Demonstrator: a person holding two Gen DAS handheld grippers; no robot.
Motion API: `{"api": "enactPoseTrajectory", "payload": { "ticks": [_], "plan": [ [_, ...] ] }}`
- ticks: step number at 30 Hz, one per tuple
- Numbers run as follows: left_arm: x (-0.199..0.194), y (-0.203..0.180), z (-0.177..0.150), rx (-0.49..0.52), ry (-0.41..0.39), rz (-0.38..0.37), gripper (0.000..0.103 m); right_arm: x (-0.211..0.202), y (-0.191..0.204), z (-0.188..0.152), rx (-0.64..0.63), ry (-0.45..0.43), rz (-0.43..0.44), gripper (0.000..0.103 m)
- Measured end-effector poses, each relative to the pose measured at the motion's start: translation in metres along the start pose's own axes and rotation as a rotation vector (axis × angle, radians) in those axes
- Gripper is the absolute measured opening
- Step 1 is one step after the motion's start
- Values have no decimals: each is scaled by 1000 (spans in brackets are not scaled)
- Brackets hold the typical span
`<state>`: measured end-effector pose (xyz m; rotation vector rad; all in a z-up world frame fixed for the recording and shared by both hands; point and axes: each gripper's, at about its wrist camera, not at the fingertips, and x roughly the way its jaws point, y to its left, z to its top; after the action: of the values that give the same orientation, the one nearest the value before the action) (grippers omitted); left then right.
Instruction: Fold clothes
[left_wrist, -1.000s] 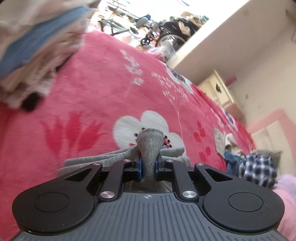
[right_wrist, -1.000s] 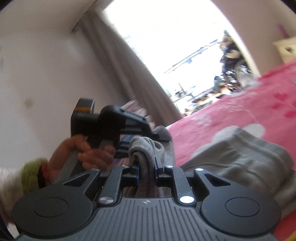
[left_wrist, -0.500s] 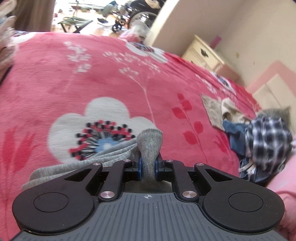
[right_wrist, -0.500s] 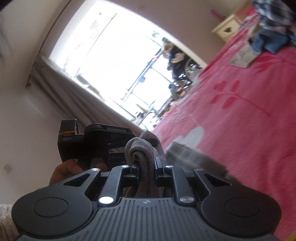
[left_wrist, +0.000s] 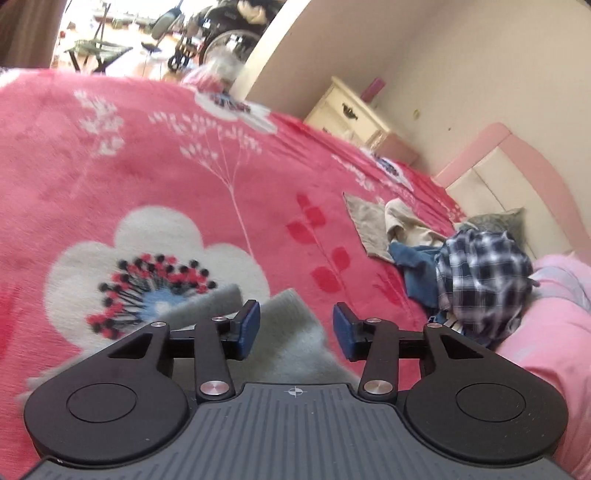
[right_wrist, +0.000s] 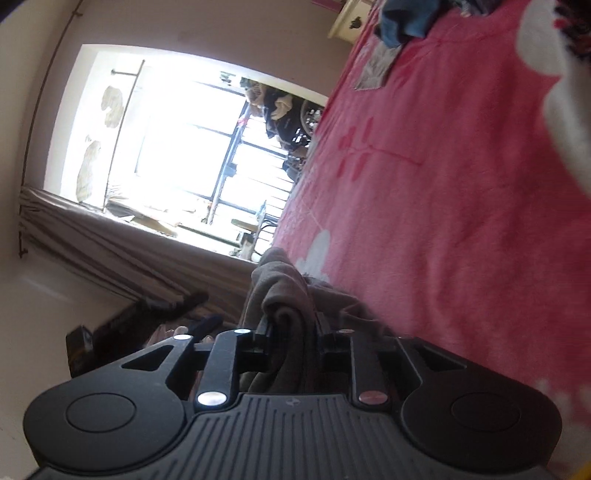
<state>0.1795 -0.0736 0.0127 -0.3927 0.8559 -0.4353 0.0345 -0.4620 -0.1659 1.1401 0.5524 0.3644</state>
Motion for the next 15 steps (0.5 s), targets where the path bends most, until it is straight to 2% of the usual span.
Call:
{"api": "enactPoseTrajectory", "payload": {
  "ticks": [4, 7, 11, 15],
  "plan": [
    [-22, 4, -23, 124, 11, 101, 44, -33, 24, 16, -181, -85, -82, 28],
    [-45, 5, -44, 195, 0, 123, 44, -38, 69, 20, -420, -92, -113, 27],
    [-73, -5, -82, 325, -8, 96, 43, -7, 129, -10, -774, 23, -94, 24],
    [-85, -14, -123, 436, 23, 45, 42, 32, 114, -47, -970, 180, -349, 15]
  ]
}}
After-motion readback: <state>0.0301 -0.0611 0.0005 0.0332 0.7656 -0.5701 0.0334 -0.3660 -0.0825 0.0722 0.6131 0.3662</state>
